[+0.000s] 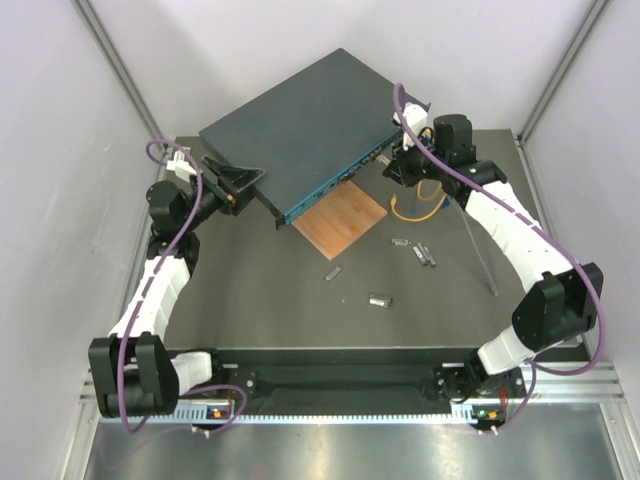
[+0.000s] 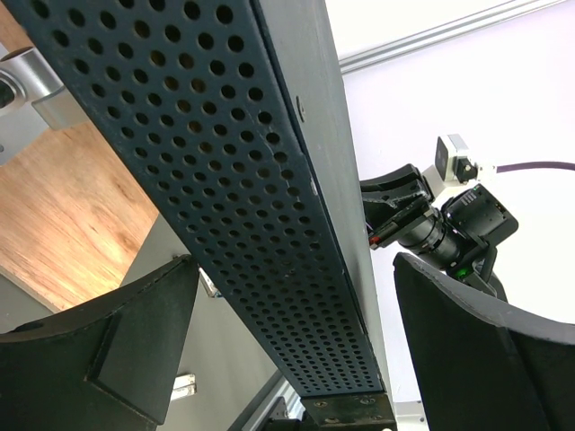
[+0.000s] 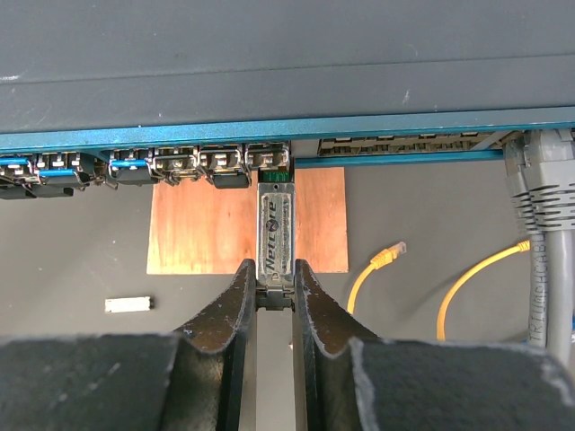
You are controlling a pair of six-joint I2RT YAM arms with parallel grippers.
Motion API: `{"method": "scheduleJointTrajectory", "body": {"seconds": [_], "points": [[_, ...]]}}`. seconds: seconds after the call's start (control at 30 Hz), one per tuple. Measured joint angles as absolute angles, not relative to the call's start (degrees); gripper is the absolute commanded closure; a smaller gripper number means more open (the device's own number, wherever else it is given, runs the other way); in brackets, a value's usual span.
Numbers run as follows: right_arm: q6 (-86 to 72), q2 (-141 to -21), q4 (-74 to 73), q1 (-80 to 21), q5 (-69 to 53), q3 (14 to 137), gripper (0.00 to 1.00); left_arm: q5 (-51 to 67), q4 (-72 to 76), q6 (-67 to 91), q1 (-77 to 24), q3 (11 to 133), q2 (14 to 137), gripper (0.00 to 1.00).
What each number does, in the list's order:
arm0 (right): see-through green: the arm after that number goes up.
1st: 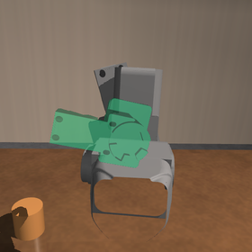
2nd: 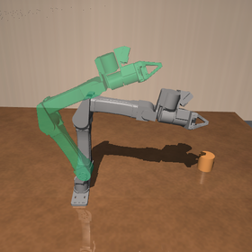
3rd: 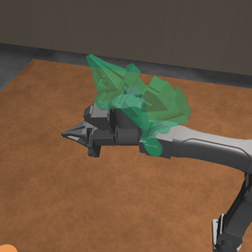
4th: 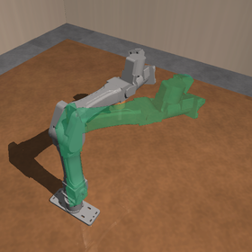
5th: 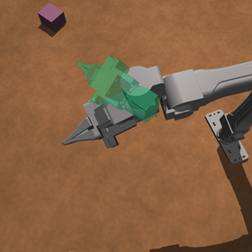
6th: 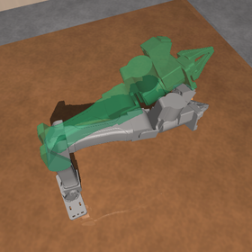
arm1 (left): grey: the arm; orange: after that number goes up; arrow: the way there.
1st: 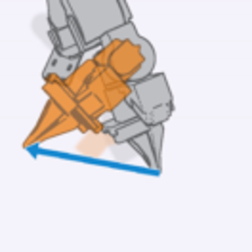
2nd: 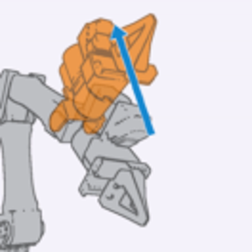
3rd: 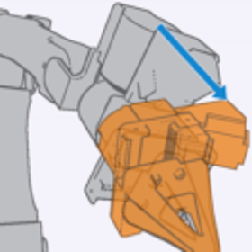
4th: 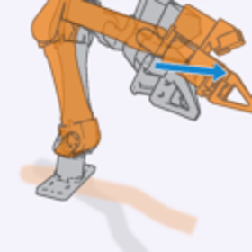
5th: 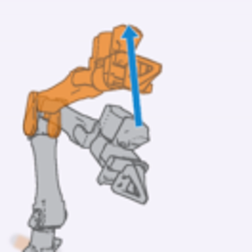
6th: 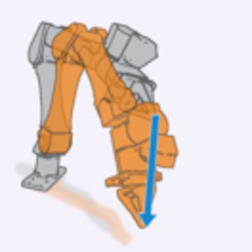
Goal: Insert the plug into the switch port
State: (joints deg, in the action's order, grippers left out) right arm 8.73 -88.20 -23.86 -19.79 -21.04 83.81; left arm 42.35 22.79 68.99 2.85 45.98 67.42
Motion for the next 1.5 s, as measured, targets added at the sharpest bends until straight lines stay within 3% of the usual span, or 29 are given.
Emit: {"method": "scheduleJointTrajectory", "body": {"seconds": [1.1,1.23,1.4,1.5], "points": [[9.58,-88.25,-23.83,-19.75,-20.67,83.81,1.0,42.35,22.81,68.82,2.85,45.98,67.42,0.11],[10.2,-88.16,-23.79,-19.44,-20.75,83.81,1.0,42.35,22.9,68.84,2.85,45.98,67.42,0.2],[11.29,-87.77,-23.46,-18.68,-20.88,83.59,1.0,42.37,23.24,68.84,2.83,45.98,67.42,0.42],[11.46,-86.7,-23.18,-18.0,-20.88,82.7,1.0,42.5,22.87,70.46,2.83,45.98,67.53,0.5]]}}
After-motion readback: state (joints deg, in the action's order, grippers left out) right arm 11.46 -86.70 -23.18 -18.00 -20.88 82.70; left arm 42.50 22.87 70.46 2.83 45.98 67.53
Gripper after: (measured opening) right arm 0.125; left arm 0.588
